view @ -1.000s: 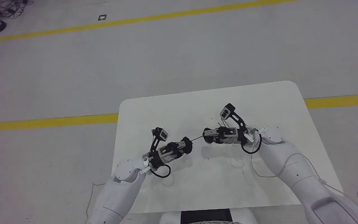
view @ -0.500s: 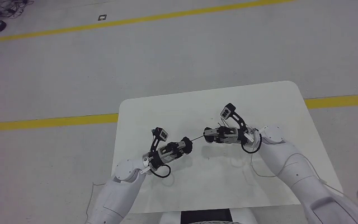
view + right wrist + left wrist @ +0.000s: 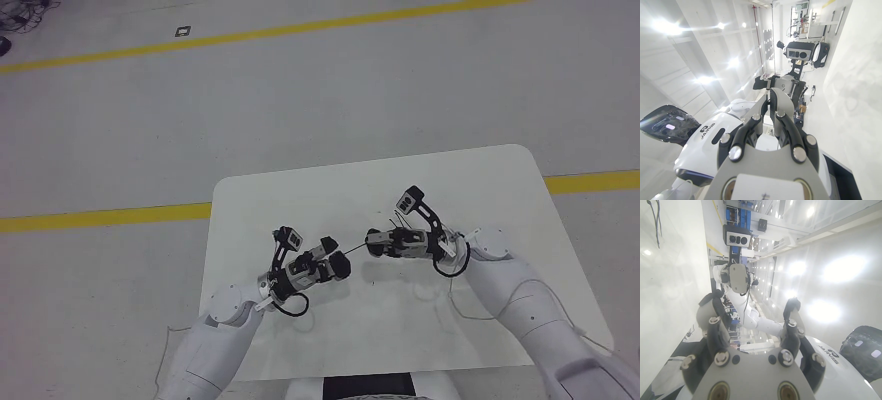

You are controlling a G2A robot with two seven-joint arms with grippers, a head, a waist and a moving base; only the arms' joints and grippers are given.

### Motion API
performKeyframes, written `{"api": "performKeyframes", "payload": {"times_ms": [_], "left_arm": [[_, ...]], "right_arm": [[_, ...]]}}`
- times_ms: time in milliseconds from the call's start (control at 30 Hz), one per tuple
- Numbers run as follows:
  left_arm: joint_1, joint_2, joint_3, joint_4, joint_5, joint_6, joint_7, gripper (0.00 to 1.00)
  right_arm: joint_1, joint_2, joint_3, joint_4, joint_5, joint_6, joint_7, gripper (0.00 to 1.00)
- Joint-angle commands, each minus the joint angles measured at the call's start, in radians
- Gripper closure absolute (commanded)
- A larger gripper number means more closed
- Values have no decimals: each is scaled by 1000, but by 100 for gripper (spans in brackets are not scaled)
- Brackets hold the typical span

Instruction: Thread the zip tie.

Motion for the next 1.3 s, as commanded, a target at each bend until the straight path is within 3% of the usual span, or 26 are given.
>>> {"api": "performKeyframes", "payload": {"times_ms": [0,133,200,300,333,433,933,1267], "left_arm": [[0,1,4,-3,1,0,1,0],[-2,2,13,-10,-1,-1,1,0],[-4,2,17,-9,-2,-1,2,6],[-7,3,22,-7,-4,-3,8,35],[-8,3,23,-6,-5,-4,9,51],[-8,4,22,-8,-9,-5,13,63],[-8,13,23,-10,-6,-5,32,78],[-16,16,36,-3,26,-1,50,77]], "right_arm": [[-5,-3,4,-4,-6,0,0,100],[-14,-11,12,-14,-16,0,0,100],[-17,-16,15,-16,-15,0,0,100],[-18,-25,17,-18,-22,0,0,100],[-17,-28,17,-16,-29,0,0,100],[-15,-37,20,-5,-50,0,0,100],[-16,-63,55,17,-146,0,0,100],[-23,-71,72,6,-162,0,0,100]]}}
